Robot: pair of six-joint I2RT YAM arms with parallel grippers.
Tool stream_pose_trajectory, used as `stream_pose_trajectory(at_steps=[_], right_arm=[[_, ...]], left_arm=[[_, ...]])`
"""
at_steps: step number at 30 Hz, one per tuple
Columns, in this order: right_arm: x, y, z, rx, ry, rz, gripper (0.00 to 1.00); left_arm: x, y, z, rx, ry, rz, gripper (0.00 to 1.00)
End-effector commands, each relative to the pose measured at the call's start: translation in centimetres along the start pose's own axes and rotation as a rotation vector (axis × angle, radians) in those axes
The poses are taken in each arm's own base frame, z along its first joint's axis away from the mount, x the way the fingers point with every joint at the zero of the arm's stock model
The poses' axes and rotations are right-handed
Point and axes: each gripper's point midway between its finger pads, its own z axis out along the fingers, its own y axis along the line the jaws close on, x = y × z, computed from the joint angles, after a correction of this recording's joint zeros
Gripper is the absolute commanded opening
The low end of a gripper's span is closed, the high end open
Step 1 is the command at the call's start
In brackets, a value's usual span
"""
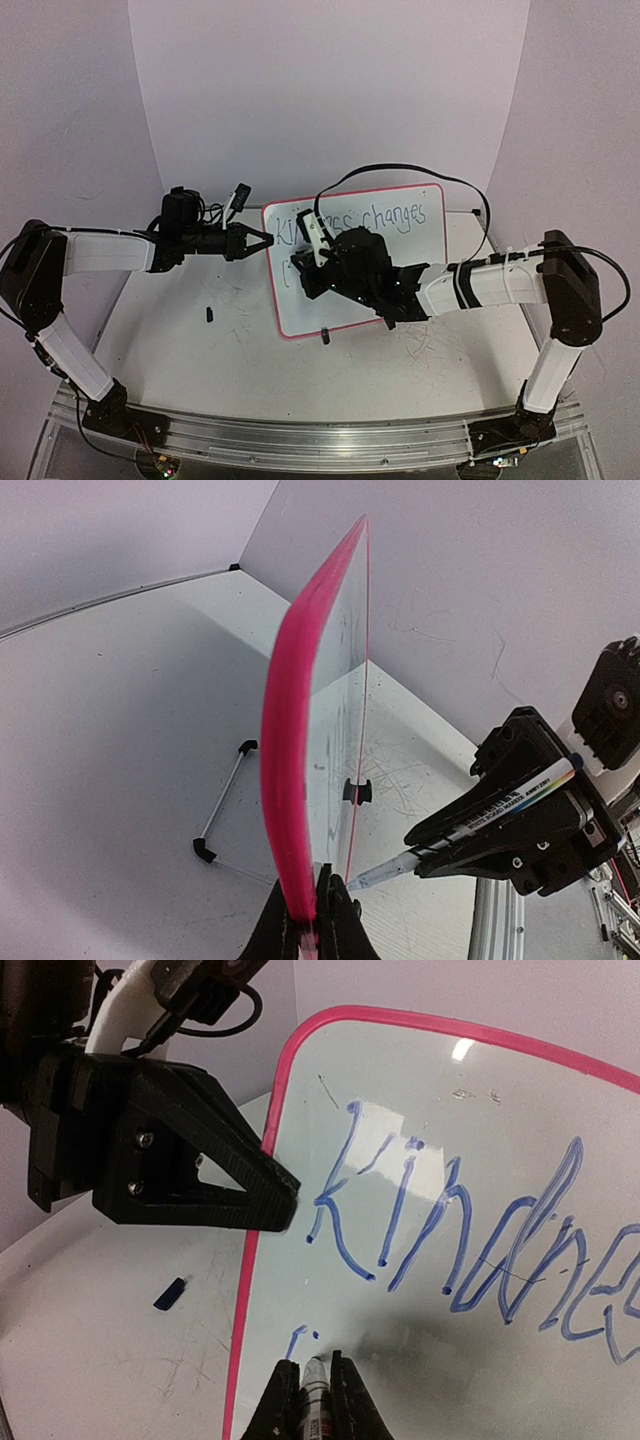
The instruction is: Write a sentence on the whiteboard
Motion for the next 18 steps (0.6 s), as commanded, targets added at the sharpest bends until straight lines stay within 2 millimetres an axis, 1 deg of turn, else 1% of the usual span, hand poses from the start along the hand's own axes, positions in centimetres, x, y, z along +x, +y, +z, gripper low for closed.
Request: stream_pose_trajectory(at_steps=[1, 15, 18], right_arm=[[-0.5, -0.6, 0.2, 0.032, -0.020, 0.026, 0.00], [1.9, -0.7, -0.5, 0.022, 0.035, 0.063, 0.00], [2.7, -0.6, -0.6, 0.021, 0.051, 0.068, 0.00]], left_arm=[[-1.1, 0.1, 0.3, -0.034, -0.013, 0.094, 0.00], [-1.3, -0.1, 0.2, -0.031, -0.016, 0.100, 0.00], [-1.2, -0.1, 0.2, -0.032, -0.015, 0.099, 0.00]])
